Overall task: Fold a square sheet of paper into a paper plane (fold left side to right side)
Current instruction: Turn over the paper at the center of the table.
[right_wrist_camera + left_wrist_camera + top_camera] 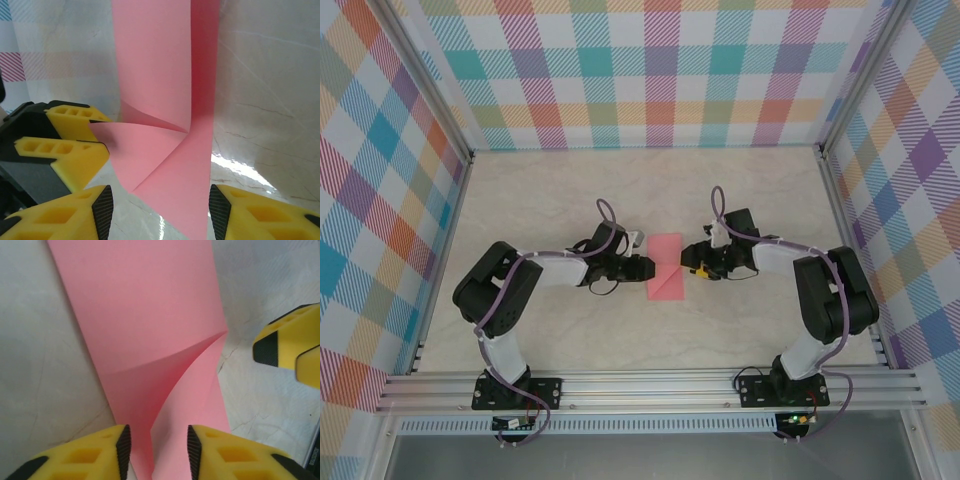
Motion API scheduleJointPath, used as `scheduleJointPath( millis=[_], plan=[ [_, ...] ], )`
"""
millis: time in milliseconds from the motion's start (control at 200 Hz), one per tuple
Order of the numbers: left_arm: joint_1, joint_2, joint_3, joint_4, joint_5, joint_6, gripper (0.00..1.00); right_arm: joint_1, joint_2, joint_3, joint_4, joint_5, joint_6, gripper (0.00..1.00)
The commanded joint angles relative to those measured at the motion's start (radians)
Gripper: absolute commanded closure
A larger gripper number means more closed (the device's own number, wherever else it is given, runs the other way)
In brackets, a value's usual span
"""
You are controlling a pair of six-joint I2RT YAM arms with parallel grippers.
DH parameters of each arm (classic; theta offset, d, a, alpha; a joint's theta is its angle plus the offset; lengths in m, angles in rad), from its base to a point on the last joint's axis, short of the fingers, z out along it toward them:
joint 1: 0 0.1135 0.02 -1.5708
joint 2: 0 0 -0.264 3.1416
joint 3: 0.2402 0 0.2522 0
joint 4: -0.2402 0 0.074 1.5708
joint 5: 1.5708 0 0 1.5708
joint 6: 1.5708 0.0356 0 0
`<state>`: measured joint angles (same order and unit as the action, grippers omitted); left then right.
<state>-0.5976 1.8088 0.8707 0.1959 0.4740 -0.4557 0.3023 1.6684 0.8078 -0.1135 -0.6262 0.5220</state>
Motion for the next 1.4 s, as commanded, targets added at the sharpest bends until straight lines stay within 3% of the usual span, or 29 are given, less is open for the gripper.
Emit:
scheduleJointPath(
  millis=[0, 155, 570, 645, 695, 775, 825, 930, 1065, 1150, 1210, 1395],
  plan=[
    [0.013, 0.006, 0.021, 0.031, 0.009, -0.002, 0.75, 0.008, 0.03, 0.016, 0.033, -0.048, 0.018, 0.45],
    [0.015, -0.017, 0.003, 0.02, -0.013, 0.002, 0.85, 0.019, 0.068, 0.034, 0.057, -0.064, 0.033, 0.45],
    [0.018, -0.046, -0.014, 0.01, -0.034, 0.004, 0.81, 0.072, 0.18, 0.112, 0.102, -0.088, 0.065, 0.51],
    [0.022, -0.06, -0.019, 0.006, -0.039, 0.002, 0.76, 0.075, 0.191, 0.125, 0.119, -0.101, 0.069, 0.59],
    [0.027, -0.077, -0.029, 0.007, -0.043, 0.0, 0.71, 0.075, 0.19, 0.128, 0.139, -0.115, 0.073, 0.7],
    [0.047, -0.132, -0.059, 0.017, -0.052, -0.014, 0.55, 0.072, 0.168, 0.127, 0.171, -0.124, 0.074, 0.88],
    [0.066, -0.181, -0.085, 0.034, -0.049, -0.031, 0.49, 0.062, 0.139, 0.125, 0.192, -0.139, 0.075, 0.93],
    [0.105, -0.328, -0.156, 0.052, -0.072, -0.064, 0.36, 0.026, 0.044, 0.117, 0.226, -0.176, 0.061, 0.95],
    [0.12, -0.562, -0.225, 0.03, -0.185, -0.052, 0.15, -0.014, -0.125, 0.145, 0.239, -0.243, 0.043, 0.93],
    [0.125, -0.685, -0.242, 0.045, -0.181, -0.058, 0.05, -0.017, -0.201, 0.201, 0.223, -0.278, 0.041, 0.93],
    [0.126, -0.749, -0.235, 0.064, -0.149, -0.069, 0.0, -0.017, -0.232, 0.243, 0.231, -0.318, 0.057, 0.92],
    [0.122, -0.806, -0.179, 0.215, 0.031, -0.141, 0.0, 0.031, -0.268, 0.396, 0.185, -0.378, 0.06, 0.91]
  ],
)
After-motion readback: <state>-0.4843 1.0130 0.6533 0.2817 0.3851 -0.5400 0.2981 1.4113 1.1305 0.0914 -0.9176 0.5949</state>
